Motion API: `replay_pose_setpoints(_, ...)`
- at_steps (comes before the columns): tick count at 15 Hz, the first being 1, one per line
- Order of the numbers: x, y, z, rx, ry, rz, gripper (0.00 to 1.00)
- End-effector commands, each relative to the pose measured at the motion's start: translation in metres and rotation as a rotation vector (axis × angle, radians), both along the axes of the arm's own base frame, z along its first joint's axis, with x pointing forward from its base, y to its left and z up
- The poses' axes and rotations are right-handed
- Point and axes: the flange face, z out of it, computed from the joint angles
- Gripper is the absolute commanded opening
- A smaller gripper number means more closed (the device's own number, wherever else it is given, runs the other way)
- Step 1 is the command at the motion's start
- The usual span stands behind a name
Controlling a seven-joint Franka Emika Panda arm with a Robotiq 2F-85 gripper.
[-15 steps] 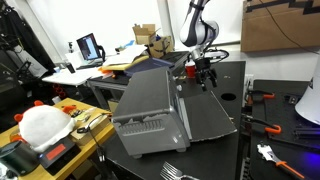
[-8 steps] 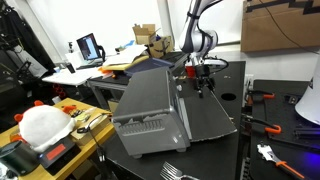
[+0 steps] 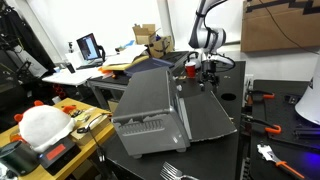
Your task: Close the microwave door
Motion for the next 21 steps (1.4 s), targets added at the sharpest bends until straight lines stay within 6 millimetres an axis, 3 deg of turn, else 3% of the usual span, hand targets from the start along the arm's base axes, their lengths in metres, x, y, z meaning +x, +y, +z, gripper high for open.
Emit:
replay_pose_setpoints(1, -0.007, -0.010, -0.001, 0.112, -0.045, -0.040, 1.00)
replay_pose_setpoints(16, -0.024, -0.002, -0.040, 0.452, -0.122, -0.201, 1.00)
replay_pose_setpoints(21, -0.002, 0.000, -0.016, 0.482, -0.196, -0.217, 1.00)
